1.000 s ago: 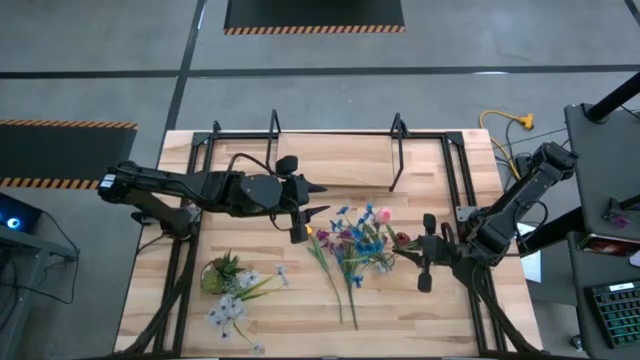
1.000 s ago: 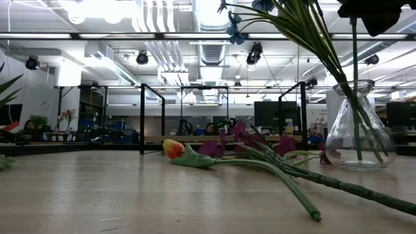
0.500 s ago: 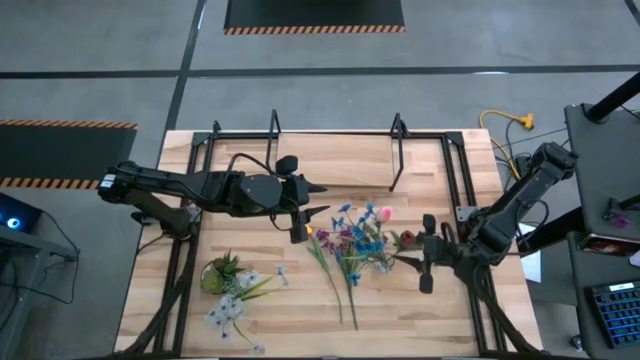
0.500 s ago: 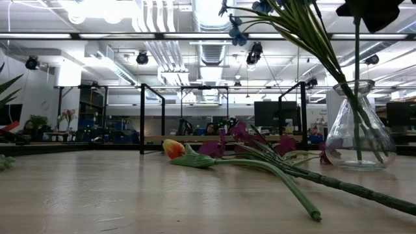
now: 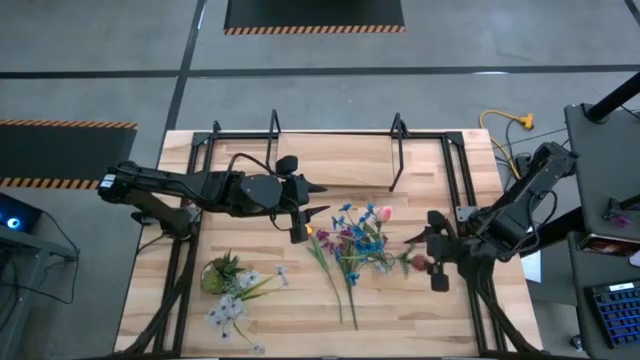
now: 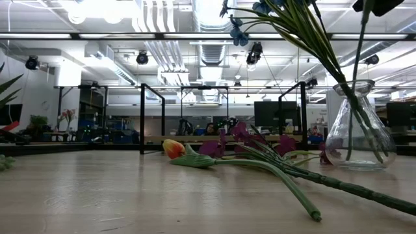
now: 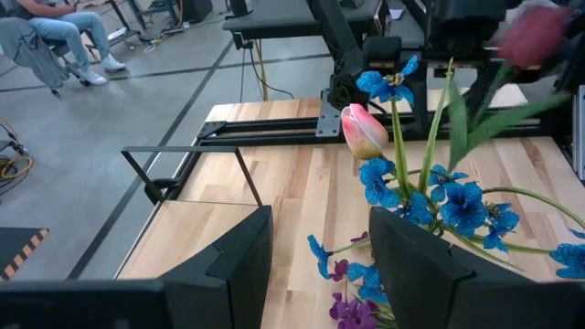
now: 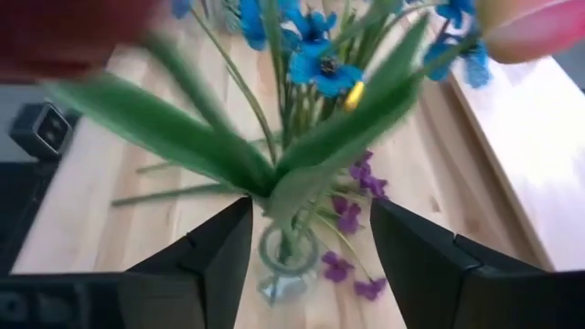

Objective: Pick and place flowers into a vace then onto a shelf
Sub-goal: Put the yellow flower into the left transparent vase

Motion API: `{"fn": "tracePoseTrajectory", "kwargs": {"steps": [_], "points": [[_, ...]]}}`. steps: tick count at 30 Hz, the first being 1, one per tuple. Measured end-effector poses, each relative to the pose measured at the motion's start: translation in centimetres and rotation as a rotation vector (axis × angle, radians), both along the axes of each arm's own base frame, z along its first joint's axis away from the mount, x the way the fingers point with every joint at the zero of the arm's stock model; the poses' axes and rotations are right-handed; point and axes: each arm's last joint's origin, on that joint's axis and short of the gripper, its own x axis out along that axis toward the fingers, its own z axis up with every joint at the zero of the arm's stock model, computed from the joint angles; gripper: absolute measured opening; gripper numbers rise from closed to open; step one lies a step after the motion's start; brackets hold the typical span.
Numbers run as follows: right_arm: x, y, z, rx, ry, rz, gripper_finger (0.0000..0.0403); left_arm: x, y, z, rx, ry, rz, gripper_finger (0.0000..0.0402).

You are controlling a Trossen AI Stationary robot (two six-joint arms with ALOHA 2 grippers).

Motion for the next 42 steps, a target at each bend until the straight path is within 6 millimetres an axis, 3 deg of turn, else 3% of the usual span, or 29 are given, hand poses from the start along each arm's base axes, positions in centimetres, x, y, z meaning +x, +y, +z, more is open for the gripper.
{"fn": "tracePoseTrajectory", "kwargs": {"steps": [13, 20, 28, 35, 42], "points": [[-0.6, -0.5, 4.7, 0.036, 0.021, 0.029, 0.0216, 0.0, 0.0, 0.0, 0.000, 0.000, 0.000, 0.0167], [-1.2, -1.3, 7.6, -0.032, -0.010, 0.044, 0.0216, 0.0, 0.0, 0.0, 0.000, -0.001, 0.000, 0.0167], [-0.7, -1.1, 7.5, -0.222, -0.128, 0.260, 0.0189, 0.0, 0.0, 0.0, -0.001, -0.001, 0.000, 0.0167], [-2.0, -3.9, 8.6, -0.144, -0.369, 0.416, 0.0142, 0.0, 0.0, 0.0, -0.004, -0.004, 0.001, 0.0167], [-2.8, -6.8, 5.5, -0.100, -0.469, 0.447, 0.0104, 0.0, 0.0, -0.3, -0.002, 0.007, 0.000, 0.0167]]}}
